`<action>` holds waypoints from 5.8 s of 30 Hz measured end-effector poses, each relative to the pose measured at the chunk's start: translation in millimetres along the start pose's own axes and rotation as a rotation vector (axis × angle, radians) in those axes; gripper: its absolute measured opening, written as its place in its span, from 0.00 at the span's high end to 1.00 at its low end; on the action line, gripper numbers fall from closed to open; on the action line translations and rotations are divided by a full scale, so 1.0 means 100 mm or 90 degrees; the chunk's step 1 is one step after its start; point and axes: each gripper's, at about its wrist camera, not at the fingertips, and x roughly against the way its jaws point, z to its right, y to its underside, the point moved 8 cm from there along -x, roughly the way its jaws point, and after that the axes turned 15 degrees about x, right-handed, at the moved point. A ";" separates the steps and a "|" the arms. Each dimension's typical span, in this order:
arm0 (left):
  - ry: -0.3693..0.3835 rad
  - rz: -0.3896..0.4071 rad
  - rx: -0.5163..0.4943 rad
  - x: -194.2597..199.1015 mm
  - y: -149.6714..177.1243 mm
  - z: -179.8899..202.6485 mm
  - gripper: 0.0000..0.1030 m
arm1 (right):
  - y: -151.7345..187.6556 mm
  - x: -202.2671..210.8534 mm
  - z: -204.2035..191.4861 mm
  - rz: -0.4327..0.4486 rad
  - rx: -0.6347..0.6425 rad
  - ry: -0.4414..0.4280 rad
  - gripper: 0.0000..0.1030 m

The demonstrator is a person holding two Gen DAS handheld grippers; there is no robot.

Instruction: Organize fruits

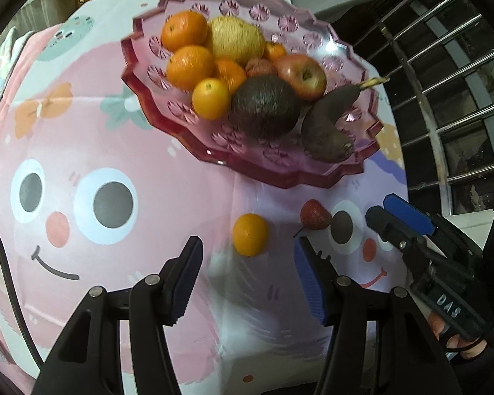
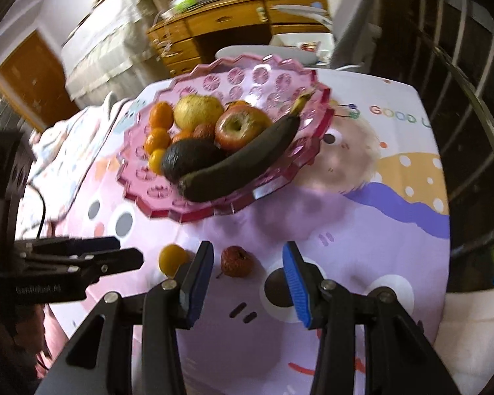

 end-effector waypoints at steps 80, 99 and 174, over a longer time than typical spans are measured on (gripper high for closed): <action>0.019 0.076 -0.109 0.79 -0.71 0.08 0.73 | -0.66 0.15 -0.92 0.124 0.109 0.025 0.71; 0.007 0.075 -0.102 0.78 -0.64 -0.01 0.38 | -0.59 0.23 -0.71 0.123 0.046 0.072 0.51; -0.076 0.317 -0.131 2.97 1.28 -0.43 0.01 | 0.59 2.41 -1.87 0.067 -0.135 0.149 0.00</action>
